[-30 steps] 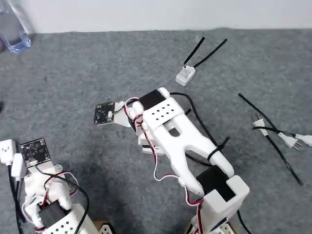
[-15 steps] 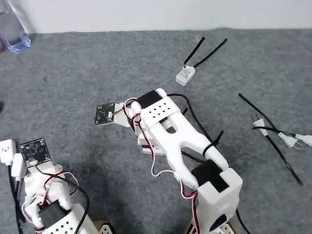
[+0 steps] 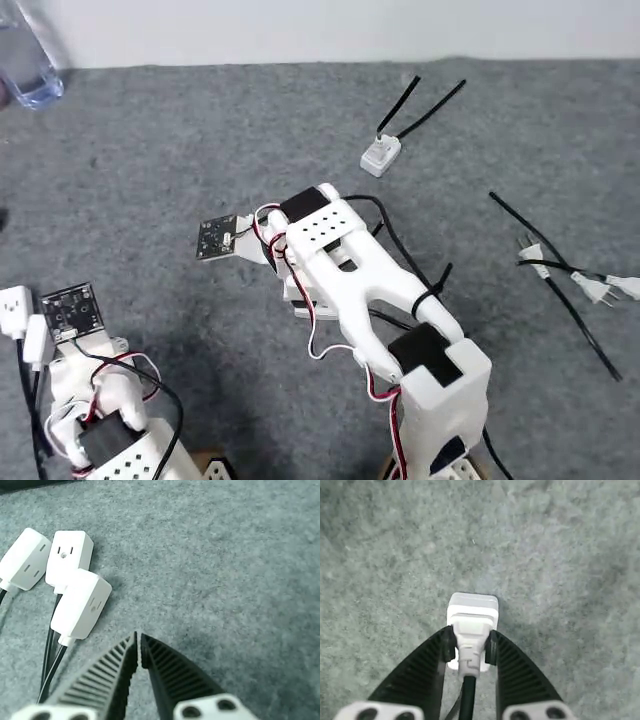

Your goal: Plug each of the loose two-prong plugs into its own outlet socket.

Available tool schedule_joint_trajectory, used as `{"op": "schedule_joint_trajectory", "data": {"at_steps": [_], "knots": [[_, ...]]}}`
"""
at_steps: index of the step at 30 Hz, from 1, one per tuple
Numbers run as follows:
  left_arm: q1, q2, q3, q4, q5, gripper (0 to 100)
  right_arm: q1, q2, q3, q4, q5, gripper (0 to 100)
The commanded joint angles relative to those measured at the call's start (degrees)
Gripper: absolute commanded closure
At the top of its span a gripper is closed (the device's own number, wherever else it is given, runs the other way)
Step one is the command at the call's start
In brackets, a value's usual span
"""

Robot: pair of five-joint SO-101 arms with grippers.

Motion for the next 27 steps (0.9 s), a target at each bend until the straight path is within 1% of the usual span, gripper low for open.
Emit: {"op": "schedule_joint_trajectory", "data": {"at_steps": [1, 12, 20, 22, 27], "knots": [[-0.26, -0.18, -0.22, -1.32, -0.53, 99, 0.40, 1.54, -2.11, -1.10, 0.44, 99.1], [-0.26, -0.18, -0.13, -1.32, -0.53, 99, 0.40, 7.69, -2.11, -3.91, 0.44, 99.1], [-0.26, -0.18, -0.13, -1.32, -0.53, 99, 0.31, 5.85, -2.11, -2.42, 0.53, 98.8], [-0.26, -0.18, -0.13, -1.32, -0.53, 99, 0.22, 3.82, -2.20, -0.22, 0.70, 95.8], [-0.26, -0.18, -0.13, -1.32, -0.53, 99, -0.66, -4.09, -2.11, 3.38, 0.62, 78.5]]}}
